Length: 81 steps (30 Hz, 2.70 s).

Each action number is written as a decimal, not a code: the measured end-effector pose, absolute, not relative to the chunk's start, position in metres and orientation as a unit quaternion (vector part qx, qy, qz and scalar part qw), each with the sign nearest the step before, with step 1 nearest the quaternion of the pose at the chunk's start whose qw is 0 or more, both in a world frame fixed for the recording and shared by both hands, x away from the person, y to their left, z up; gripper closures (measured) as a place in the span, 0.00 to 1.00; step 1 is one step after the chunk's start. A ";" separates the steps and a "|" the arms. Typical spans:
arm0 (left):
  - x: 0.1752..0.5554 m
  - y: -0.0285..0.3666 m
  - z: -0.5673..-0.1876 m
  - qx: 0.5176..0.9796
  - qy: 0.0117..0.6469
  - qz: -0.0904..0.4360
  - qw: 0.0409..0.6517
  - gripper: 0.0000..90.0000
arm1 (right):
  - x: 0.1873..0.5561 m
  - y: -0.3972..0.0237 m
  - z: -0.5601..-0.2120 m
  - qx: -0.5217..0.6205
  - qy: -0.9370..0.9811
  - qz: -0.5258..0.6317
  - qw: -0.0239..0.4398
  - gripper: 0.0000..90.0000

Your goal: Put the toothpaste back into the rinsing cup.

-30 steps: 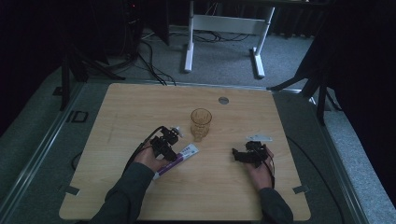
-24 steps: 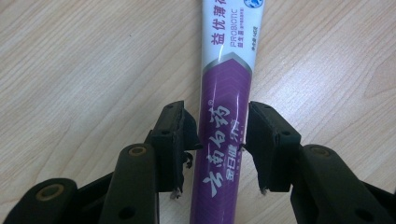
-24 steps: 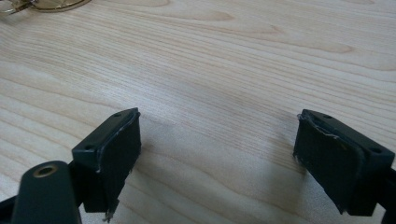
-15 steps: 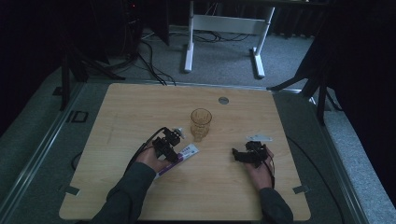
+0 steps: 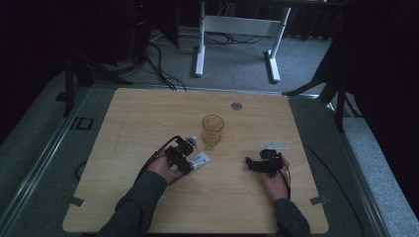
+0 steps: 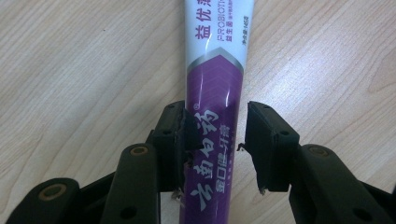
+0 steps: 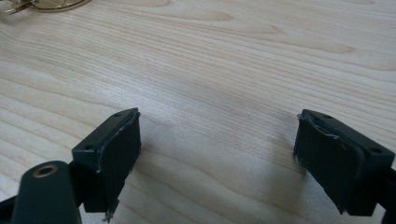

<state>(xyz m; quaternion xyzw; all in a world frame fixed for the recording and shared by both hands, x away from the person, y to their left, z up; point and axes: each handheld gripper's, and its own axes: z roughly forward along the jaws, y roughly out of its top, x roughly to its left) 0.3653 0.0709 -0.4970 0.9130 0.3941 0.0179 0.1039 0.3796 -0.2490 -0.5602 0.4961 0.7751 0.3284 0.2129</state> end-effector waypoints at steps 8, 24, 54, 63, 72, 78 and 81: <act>0.369 0.067 -0.501 0.917 0.388 0.016 0.088 0.65 | 0.380 -0.249 -0.560 0.496 0.775 0.329 0.213 0.16; 0.377 0.060 -0.513 0.923 0.380 0.003 0.060 0.64 | 0.380 -0.249 -0.560 0.496 0.775 0.329 0.213 0.16; 0.380 0.049 -0.517 0.931 0.365 0.005 0.024 0.66 | 0.380 -0.249 -0.560 0.496 0.775 0.328 0.213 0.16; 0.379 0.049 -0.517 0.931 0.364 0.009 0.026 0.71 | 0.380 -0.249 -0.560 0.496 0.775 0.328 0.213 0.16; 0.376 0.051 -0.513 0.933 0.358 0.015 0.036 0.77 | 0.380 -0.249 -0.560 0.495 0.775 0.329 0.213 0.16; 0.372 0.054 -0.511 0.933 0.357 0.016 0.041 0.79 | 0.380 -0.249 -0.560 0.495 0.776 0.328 0.213 0.16; 0.370 0.056 -0.508 0.932 0.358 0.016 0.045 0.79 | 0.380 -0.249 -0.560 0.495 0.776 0.328 0.213 0.16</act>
